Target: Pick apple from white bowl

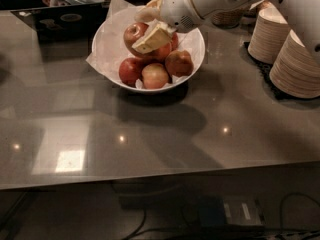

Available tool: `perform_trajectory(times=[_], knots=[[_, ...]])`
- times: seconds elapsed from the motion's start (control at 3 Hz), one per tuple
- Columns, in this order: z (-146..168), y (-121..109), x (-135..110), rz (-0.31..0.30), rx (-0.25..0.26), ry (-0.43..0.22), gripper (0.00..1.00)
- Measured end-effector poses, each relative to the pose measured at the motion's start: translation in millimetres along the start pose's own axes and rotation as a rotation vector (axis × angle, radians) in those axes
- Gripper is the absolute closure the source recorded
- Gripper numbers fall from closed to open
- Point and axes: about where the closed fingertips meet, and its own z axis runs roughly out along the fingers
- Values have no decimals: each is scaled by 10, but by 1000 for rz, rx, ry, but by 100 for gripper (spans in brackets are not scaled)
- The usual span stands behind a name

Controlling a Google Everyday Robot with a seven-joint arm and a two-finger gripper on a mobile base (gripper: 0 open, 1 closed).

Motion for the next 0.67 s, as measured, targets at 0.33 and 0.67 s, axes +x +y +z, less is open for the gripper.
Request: perform_trajectory(times=[0.33,0.67], knots=[[90,18,24,4,-4,16,80],[123,35,-8,4,-5,16,86]])
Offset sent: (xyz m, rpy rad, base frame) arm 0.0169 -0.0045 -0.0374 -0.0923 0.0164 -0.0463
